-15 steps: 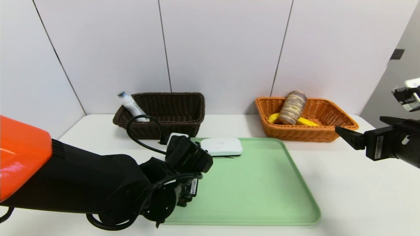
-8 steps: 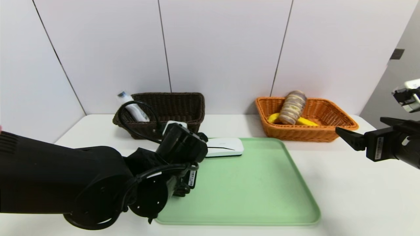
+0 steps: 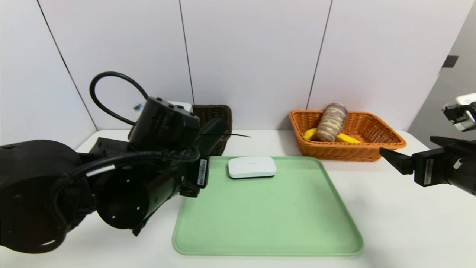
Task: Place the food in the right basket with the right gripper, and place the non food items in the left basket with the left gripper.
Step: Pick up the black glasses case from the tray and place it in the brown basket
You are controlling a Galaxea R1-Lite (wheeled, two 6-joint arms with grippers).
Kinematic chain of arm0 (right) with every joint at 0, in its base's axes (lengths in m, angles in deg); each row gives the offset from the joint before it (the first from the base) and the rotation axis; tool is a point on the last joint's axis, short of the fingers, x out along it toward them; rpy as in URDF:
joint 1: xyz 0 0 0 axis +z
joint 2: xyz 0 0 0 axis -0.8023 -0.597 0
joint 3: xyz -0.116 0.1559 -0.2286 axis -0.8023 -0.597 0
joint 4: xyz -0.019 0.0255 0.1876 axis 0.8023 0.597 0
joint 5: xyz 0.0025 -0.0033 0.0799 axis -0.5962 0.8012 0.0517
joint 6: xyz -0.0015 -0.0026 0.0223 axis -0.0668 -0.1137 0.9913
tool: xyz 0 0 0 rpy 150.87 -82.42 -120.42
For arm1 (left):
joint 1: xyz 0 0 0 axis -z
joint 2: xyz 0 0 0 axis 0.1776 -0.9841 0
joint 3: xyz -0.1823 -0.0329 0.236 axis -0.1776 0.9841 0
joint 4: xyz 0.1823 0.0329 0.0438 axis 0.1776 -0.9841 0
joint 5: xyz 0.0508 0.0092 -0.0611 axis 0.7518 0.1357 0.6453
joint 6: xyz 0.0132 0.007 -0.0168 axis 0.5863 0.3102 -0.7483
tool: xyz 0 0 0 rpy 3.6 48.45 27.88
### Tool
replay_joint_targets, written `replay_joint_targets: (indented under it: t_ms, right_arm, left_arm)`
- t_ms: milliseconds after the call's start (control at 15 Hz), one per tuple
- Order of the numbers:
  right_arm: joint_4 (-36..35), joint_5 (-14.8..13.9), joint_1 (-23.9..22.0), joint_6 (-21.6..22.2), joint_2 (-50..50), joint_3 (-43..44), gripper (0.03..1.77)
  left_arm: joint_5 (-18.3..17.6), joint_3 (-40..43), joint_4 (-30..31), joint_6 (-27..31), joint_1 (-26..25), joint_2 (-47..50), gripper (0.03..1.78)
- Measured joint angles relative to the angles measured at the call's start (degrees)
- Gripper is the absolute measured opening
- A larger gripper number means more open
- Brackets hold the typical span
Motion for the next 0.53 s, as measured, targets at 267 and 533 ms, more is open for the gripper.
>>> replay_joint_targets:
  t_ms: [267, 533]
  right_arm:
    - [0.0, 0.0, 0.0, 0.1, 0.1, -0.7, 1.71]
    - [0.0, 0.0, 0.0, 0.0, 0.6, -1.3, 1.71]
  left_arm:
    - [-0.3, -3.0, 0.0, 4.6, -3.0, 2.1, 0.37]
    - [-3.3, -9.4, 0.8, 6.1, -8.3, -0.7, 0.37]
